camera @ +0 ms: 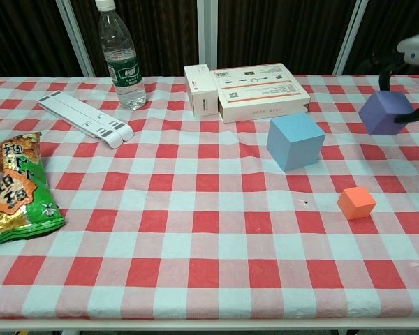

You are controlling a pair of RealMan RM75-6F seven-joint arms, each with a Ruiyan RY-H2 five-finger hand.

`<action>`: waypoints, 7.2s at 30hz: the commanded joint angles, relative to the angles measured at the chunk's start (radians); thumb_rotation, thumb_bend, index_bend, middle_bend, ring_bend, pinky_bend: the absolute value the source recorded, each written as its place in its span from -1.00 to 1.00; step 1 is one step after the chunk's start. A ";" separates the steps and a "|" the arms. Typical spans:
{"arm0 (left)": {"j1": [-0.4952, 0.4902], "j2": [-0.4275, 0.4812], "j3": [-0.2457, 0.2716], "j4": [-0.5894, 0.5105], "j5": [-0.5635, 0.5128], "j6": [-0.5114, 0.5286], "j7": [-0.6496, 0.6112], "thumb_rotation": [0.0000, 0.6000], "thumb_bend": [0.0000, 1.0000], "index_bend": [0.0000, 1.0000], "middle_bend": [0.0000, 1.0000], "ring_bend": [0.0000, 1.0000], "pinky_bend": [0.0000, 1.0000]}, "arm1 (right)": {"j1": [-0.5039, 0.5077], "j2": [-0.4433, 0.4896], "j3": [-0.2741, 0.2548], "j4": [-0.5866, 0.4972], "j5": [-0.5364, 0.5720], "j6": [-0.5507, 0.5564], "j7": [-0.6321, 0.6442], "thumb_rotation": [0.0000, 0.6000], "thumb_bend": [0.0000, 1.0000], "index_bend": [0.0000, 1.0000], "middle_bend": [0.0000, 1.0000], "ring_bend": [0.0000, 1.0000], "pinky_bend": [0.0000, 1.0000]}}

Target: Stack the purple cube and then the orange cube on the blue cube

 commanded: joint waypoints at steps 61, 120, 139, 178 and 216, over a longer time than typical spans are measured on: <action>0.015 -0.008 -0.013 0.067 -0.020 0.004 -0.087 1.00 -1.00 -0.59 -0.61 -0.69 -0.42 | 0.364 -0.068 -0.014 0.016 0.145 -0.326 -0.071 1.00 -0.76 -0.64 -0.03 -0.62 -0.86; 0.029 -0.020 -0.010 0.110 -0.016 0.021 -0.113 1.00 -1.00 -0.59 -0.61 -0.69 -0.42 | -0.012 0.041 -0.180 -0.303 0.098 0.075 -0.161 1.00 -0.82 -0.60 -0.17 -0.64 -0.73; 0.032 -0.039 -0.011 0.158 -0.016 0.028 -0.134 1.00 -1.00 -0.59 -0.61 -0.69 -0.42 | -0.004 -0.070 -0.172 -0.200 0.110 -0.001 -0.192 1.00 -0.81 -0.60 -0.17 -0.64 -0.73; 0.035 -0.040 -0.006 0.181 -0.018 0.024 -0.169 1.00 -1.00 -0.59 -0.61 -0.69 -0.42 | 0.017 -0.052 -0.133 -0.233 0.117 -0.027 -0.195 1.00 -0.70 -0.38 -0.01 -0.54 -0.67; 0.004 -0.062 -0.010 0.213 -0.049 -0.063 -0.207 1.00 -1.00 -0.59 -0.61 -0.69 -0.42 | 0.343 0.049 0.032 -0.174 0.344 -0.237 -0.156 1.00 -0.71 -0.38 0.02 -0.47 -0.58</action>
